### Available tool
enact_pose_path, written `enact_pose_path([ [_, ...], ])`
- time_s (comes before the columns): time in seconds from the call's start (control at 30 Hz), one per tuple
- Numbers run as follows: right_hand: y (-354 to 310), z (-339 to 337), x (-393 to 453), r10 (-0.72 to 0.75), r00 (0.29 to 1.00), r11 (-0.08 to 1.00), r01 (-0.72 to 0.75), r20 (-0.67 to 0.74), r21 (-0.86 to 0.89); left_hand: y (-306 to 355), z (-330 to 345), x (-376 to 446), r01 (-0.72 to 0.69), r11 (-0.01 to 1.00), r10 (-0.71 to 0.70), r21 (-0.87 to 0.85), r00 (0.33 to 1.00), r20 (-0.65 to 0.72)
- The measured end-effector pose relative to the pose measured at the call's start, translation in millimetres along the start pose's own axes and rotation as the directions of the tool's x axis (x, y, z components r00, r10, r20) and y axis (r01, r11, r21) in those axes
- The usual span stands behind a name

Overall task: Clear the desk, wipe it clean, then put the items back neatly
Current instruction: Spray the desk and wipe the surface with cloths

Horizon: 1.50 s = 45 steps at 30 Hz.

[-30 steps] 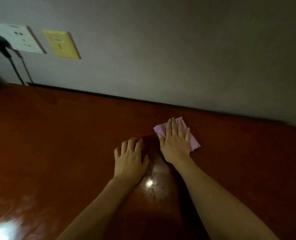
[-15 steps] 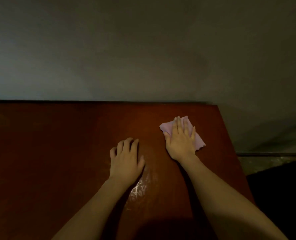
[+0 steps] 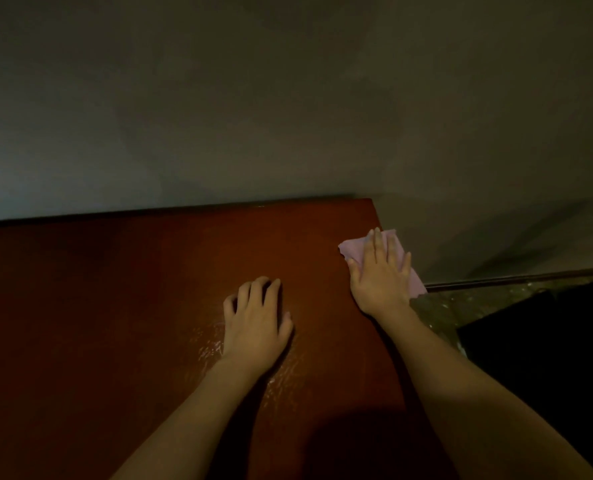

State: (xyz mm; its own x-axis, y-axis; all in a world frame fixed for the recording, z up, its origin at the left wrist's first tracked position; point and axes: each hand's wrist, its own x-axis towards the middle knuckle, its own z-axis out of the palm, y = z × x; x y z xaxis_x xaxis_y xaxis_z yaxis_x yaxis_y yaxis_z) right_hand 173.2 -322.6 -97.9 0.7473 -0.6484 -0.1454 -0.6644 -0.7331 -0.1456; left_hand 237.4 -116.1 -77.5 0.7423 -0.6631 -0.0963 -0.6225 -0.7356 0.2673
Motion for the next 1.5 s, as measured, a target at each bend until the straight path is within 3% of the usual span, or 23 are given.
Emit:
enact_pose_path([
  [0.23,8.2,0.6,-28.4,0.084,0.996,0.996,-0.084,0.028,0.005,-4.4,1.8,-14.3,0.019,1.000,-0.019,0.007,0.999,0.035],
  [0.53,-44.3,9.5,-50.1,-0.023,0.998,0.997,0.027,0.059,-0.070,-44.0,-12.2,-28.5,0.044,0.999,-0.044,0.009,0.999,-0.023],
  [1.03,-319.3,57.8,-92.1,-0.365,0.925,0.922,0.375,0.109,-0.093,-254.8,-61.0,-106.6,0.331,0.943,-0.327,0.016,0.937,-0.120],
  [1.2,-421.9,74.5,-105.5,-0.465,0.878,0.868,0.477,0.109,-0.141,-348.2,-81.5,-137.3,0.459,0.888,-0.460,-0.038,0.883,-0.093],
  [1.5,-587.5,101.5,-126.6,-0.552,0.824,0.802,0.567,0.132,-0.187,-491.5,-119.5,-177.4,0.554,0.826,-0.564,-0.109,0.808,-0.172],
])
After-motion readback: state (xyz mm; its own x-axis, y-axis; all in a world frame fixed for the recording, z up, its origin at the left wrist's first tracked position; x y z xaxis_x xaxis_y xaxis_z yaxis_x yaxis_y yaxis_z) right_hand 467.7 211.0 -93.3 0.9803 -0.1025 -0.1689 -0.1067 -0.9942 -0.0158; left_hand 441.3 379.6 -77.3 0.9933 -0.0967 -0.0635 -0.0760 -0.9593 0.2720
